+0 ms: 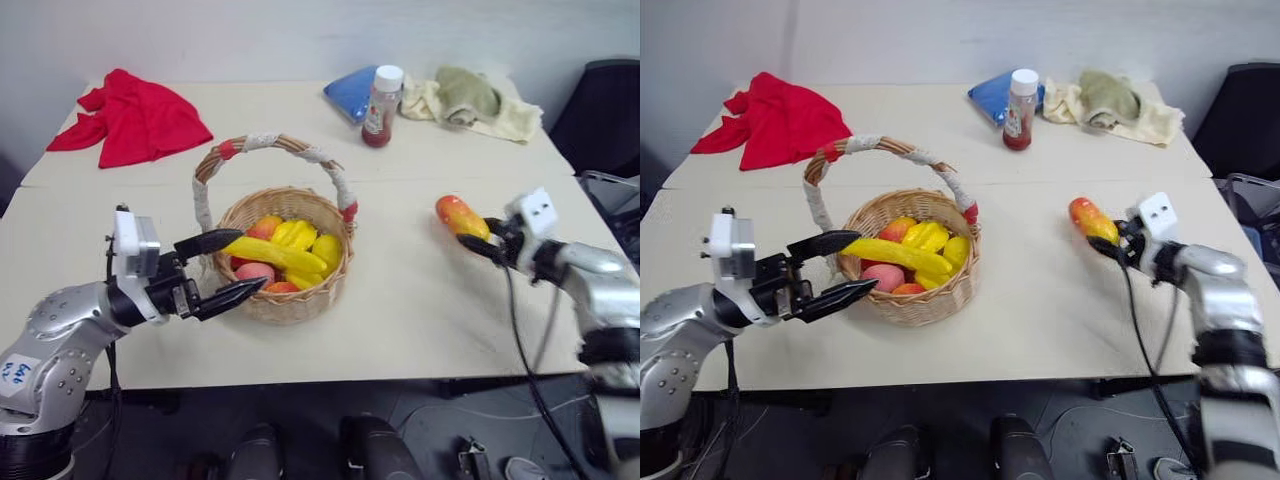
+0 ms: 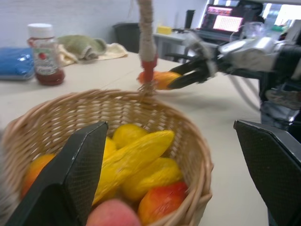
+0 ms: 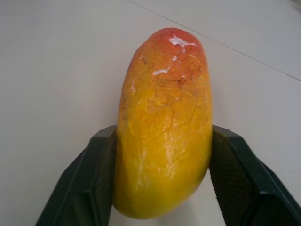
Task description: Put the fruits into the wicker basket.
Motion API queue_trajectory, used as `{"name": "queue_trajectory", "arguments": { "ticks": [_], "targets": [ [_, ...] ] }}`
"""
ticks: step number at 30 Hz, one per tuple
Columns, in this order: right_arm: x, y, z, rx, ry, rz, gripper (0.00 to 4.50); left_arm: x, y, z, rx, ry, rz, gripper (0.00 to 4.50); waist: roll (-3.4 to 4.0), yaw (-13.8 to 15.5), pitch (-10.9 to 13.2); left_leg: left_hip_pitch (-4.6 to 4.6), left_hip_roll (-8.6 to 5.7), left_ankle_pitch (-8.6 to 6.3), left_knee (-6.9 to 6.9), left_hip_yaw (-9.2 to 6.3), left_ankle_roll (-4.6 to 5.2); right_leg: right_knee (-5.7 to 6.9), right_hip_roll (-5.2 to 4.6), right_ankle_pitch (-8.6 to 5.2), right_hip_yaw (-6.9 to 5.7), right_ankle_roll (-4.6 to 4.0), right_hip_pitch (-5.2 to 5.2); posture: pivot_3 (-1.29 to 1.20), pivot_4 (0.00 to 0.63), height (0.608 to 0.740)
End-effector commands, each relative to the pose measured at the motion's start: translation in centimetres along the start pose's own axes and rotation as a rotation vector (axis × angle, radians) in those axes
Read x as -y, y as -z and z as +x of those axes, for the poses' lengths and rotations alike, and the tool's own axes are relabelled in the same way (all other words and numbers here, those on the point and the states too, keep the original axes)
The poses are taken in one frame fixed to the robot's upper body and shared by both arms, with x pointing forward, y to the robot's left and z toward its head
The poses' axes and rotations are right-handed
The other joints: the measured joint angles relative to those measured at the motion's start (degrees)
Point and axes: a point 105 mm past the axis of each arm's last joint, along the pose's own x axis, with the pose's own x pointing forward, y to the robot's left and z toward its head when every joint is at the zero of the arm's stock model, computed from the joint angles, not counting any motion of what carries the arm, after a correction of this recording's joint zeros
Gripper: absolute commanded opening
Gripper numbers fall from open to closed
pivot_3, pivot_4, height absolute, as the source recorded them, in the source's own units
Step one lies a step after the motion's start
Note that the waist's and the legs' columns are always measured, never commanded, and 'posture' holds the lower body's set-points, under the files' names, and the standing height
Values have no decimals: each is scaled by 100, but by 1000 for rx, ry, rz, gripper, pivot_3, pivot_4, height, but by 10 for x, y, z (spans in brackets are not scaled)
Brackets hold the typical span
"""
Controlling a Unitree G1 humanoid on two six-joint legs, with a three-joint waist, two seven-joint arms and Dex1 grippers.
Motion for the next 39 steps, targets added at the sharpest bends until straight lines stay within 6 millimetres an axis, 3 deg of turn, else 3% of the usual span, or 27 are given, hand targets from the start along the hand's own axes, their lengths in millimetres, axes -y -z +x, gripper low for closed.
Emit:
{"name": "queue_trajectory", "arguments": {
  "ticks": [1, 4, 6, 12, 16, 17, 18, 21, 22, 26, 30, 33, 37, 39],
  "targets": [
    [-64, -60, -20, 93, -339, 5, 2306, 6, -11, -15, 38, -5, -11, 4500, 2, -20, 2, -1, 3, -3, 3, 1, 3, 0, -1, 0, -1, 0, 0, 0, 150, 740],
    [-114, -78, -22, 87, -569, 43, 2306, 5, -4, -25, 8, -32, -23, 4500, -6, -80, 0, 17, 13, -21, 2, -2, 26, 1, 1, 5, -4, -9, 15, 0, 150, 740],
    [-139, -95, -11, 168, -664, 33, 2306, 1, 1, -32, -3, -61, -35, 4500, -20, -96, -6, 18, 18, -19, 1, -13, 23, 1, 5, 14, -14, -25, 15, 0, 150, 740],
    [-168, -137, 52, 301, -631, 82, 2306, 3, 12, -37, -35, -64, -58, 4500, -22, -127, -7, 4, 22, -9, -1, -13, 17, 7, 10, 20, -13, -42, -5, 0, 150, 740],
    [-181, -149, 82, 323, -577, 158, 2306, 3, 12, -38, -16, -85, -87, 4500, -23, -105, -8, -13, 26, -10, -1, -18, 9, 6, 8, 16, -20, -48, -18, 0, 150, 740],
    [-183, -147, 89, 315, -552, 126, 3044, 3, 14, -37, -11, -90, -97, 4500, -23, -102, -8, -16, 25, -10, -1, -17, 9, 5, 5, 16, -20, -48, -19, 0, 150, 740],
    [-185, -142, 95, 296, -545, 107, 3334, 4, 16, -36, -10, -90, -101, 4500, -23, -102, -9, -19, 22, -12, 0, -16, 11, 3, 2, 16, -21, -48, -19, 0, 150, 740],
    [-183, -140, 99, 309, -523, 67, 4365, 7, 14, -31, -4, -84, -96, 4500, -25, -104, -9, -24, 13, -19, 9, -12, 24, -4, -8, 19, -20, -42, -16, 0, 150, 740],
    [-183, -140, 98, 315, -522, 60, 4466, 7, 13, -30, -2, -83, -93, 4500, -25, -103, -9, -25, 11, -19, 10, -11, 25, -5, -10, 21, -20, -40, -16, 0, 150, 740],
    [-173, -122, 52, 292, -670, 68, 4466, 6, 10, -35, -24, -101, -62, 4500, -25, -40, -9, -24, 12, -25, 8, -17, 35, -5, -8, 21, -27, -38, -14, 0, 150, 740],
    [-137, -97, 27, 170, -639, 77, 4466, 4, 2, -37, -18, -99, -32, 4500, -26, 11, -9, -20, 13, -28, 7, -15, 41, -17, -6, 21, -28, -38, -7, 0, 150, 740],
    [-109, -96, 34, 178, -542, 7, 4466, 6, 3, -37, -31, -79, -35, 4500, -27, -67, -10, 9, 20, -25, 7, -6, 38, -13, 4, 24, -23, -41, 10, 0, 150, 740],
    [-93, -106, 61, 244, -470, -63, 4466, 7, 3, -37, -33, -68, -41, 4500, -26, -157, -10, 12, 24, -12, -7, -6, 25, -4, 15, 25, -19, -53, 0, 0, 150, 740],
    [-97, -109, 79, 263, -490, -113, 4466, 7, 4, -37, -35, -64, -44, 4500, -26, -169, -10, 10, 28, -11, -9, -6, 17, -1, 22, 24, -15, -53, -6, 0, 150, 740]
  ]
}}
